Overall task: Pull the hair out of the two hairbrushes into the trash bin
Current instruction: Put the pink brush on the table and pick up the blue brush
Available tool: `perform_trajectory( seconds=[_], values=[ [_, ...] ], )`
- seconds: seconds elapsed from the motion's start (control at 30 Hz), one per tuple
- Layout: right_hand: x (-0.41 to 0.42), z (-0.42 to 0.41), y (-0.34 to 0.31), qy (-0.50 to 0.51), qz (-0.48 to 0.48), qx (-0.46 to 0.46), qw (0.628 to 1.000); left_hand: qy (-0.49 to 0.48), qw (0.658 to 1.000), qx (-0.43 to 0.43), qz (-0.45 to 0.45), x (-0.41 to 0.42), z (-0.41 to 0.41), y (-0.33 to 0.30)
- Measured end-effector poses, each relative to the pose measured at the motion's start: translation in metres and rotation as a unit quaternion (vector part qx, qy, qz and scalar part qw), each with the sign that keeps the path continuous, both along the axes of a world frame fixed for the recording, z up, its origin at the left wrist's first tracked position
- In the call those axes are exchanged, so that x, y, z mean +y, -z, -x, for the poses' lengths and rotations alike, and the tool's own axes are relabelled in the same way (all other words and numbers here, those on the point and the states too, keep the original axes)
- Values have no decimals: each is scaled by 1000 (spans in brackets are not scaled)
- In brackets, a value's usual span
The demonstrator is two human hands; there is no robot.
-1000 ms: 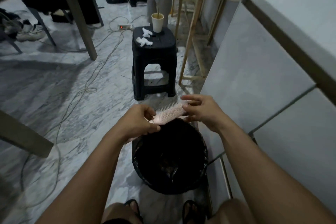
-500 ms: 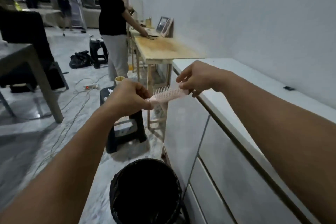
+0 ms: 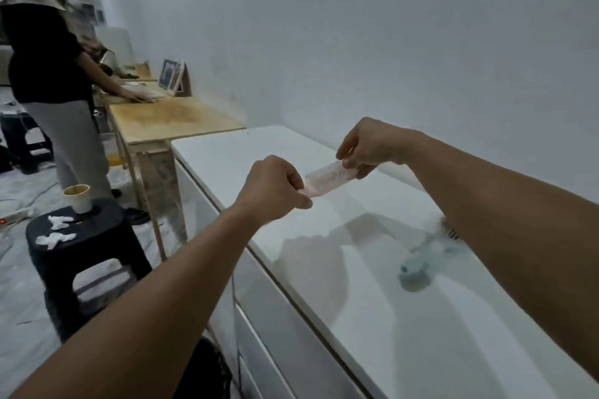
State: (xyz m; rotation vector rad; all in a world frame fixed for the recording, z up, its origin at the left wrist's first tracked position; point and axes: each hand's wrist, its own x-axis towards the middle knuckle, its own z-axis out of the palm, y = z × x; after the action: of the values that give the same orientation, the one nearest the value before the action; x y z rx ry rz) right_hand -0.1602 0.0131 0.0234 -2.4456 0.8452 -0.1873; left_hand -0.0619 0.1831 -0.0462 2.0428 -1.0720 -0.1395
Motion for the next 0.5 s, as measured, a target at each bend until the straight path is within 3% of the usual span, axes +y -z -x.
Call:
perform_trajectory(
  seconds=[0.5],
  values=[
    [-95,91,40,89,-10,5,996,51,998,-1,-25,-106,72,32]
  ],
)
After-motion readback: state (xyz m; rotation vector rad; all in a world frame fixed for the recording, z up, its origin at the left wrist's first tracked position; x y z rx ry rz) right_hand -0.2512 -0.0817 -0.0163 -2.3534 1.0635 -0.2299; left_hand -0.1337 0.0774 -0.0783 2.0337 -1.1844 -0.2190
